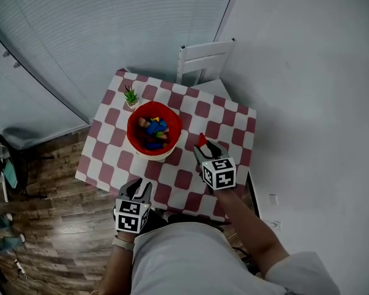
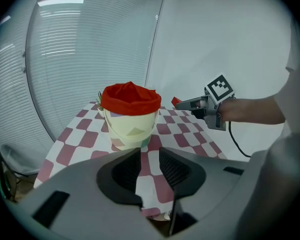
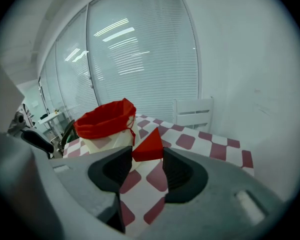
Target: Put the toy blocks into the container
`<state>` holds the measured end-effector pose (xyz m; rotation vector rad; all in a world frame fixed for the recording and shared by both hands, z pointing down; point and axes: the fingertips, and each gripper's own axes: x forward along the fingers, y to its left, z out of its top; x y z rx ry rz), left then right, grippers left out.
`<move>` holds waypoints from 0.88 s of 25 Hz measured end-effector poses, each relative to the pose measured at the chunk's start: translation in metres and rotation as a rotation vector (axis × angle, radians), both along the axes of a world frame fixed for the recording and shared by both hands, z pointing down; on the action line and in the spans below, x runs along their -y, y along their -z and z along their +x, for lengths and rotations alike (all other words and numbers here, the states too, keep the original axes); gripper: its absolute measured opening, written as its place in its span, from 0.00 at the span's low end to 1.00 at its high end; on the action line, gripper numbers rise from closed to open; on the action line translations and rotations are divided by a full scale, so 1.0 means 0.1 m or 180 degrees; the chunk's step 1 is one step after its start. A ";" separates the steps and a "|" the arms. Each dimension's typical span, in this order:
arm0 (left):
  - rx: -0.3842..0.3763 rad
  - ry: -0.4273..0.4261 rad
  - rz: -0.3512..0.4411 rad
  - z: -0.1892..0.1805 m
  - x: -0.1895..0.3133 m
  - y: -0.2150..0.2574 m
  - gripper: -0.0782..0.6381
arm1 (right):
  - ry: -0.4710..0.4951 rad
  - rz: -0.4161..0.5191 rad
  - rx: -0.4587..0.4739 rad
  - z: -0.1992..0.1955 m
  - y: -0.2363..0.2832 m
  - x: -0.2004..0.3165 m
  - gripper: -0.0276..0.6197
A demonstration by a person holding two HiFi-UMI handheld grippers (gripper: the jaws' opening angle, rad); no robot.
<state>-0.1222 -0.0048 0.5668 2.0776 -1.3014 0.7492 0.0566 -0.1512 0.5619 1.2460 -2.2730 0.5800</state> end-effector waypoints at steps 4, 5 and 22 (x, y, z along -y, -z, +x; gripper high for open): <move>-0.0069 -0.0014 0.0068 -0.02 0.02 0.03 0.25 | 0.0141 0.0086 0.0071 -0.26 0.25 -0.04 0.34; -0.0087 -0.0023 0.0085 -0.04 0.03 0.04 0.25 | 0.0172 0.0102 0.0080 -0.33 0.30 -0.04 0.34; -0.0265 0.0028 0.0228 -0.53 0.07 0.14 0.25 | 0.0555 0.0102 -0.0173 -1.25 0.48 0.02 0.34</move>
